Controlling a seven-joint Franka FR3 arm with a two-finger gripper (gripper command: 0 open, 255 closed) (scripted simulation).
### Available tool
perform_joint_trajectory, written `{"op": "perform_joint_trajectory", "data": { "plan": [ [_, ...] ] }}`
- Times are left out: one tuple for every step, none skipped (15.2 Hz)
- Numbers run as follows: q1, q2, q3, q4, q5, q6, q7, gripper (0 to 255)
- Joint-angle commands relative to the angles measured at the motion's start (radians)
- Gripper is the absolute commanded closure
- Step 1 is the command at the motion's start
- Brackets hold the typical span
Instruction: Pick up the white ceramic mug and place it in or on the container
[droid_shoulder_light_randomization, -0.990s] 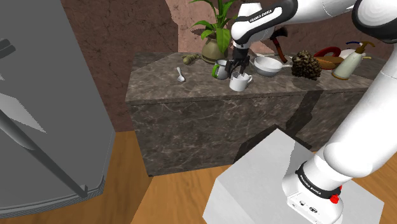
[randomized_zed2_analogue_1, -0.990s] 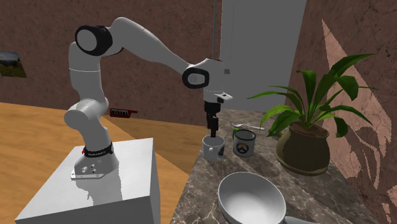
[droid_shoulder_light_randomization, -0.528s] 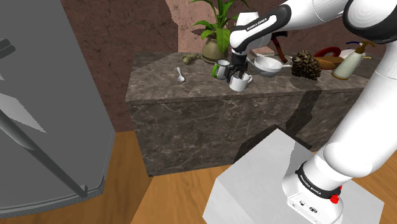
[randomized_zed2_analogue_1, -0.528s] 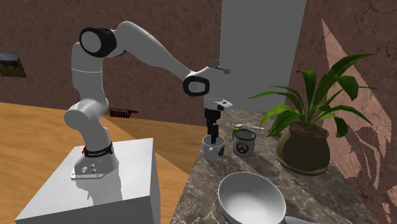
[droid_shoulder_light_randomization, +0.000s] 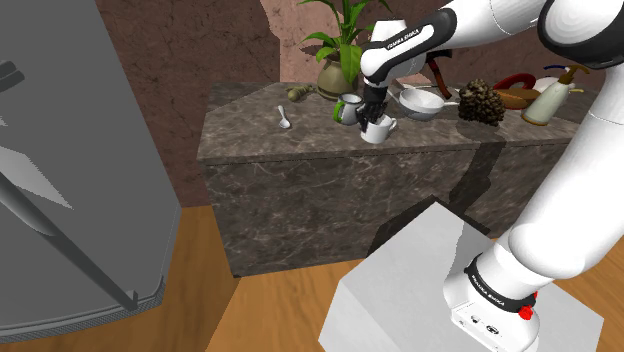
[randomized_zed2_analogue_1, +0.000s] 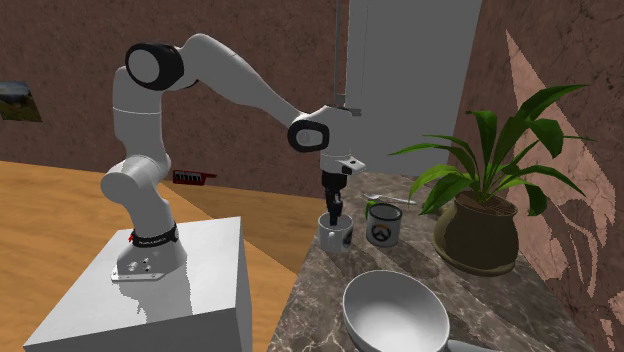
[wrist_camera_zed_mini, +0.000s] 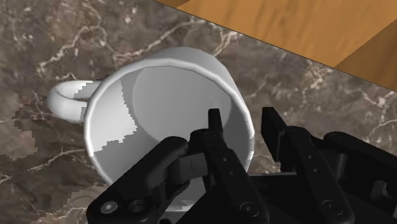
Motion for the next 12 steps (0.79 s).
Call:
{"op": "perform_joint_trajectory", "data": {
  "plan": [
    [0.0,0.0,0.0,0.0,0.0,0.0,0.0,255],
    [0.0,0.0,0.0,0.0,0.0,0.0,0.0,255],
    [0.0,0.0,0.0,0.0,0.0,0.0,0.0,255],
    [0.0,0.0,0.0,0.0,0.0,0.0,0.0,255],
    [0.0,0.0,0.0,0.0,0.0,0.0,0.0,255],
    [0.0,0.0,0.0,0.0,0.0,0.0,0.0,255],
    [0.0,0.0,0.0,0.0,0.0,0.0,0.0,255],
    [0.0,0.0,0.0,0.0,0.0,0.0,0.0,255],
    [0.0,-0.007,0.0,0.005,-0.001,-0.012,0.0,255],
    [0.001,-0.014,0.0,0.01,-0.002,-0.024,0.0,255],
    [0.001,-0.02,-0.001,0.016,-0.002,-0.036,0.0,255],
    [0.001,-0.027,-0.001,0.022,-0.003,-0.048,0.0,255]
  ]
}}
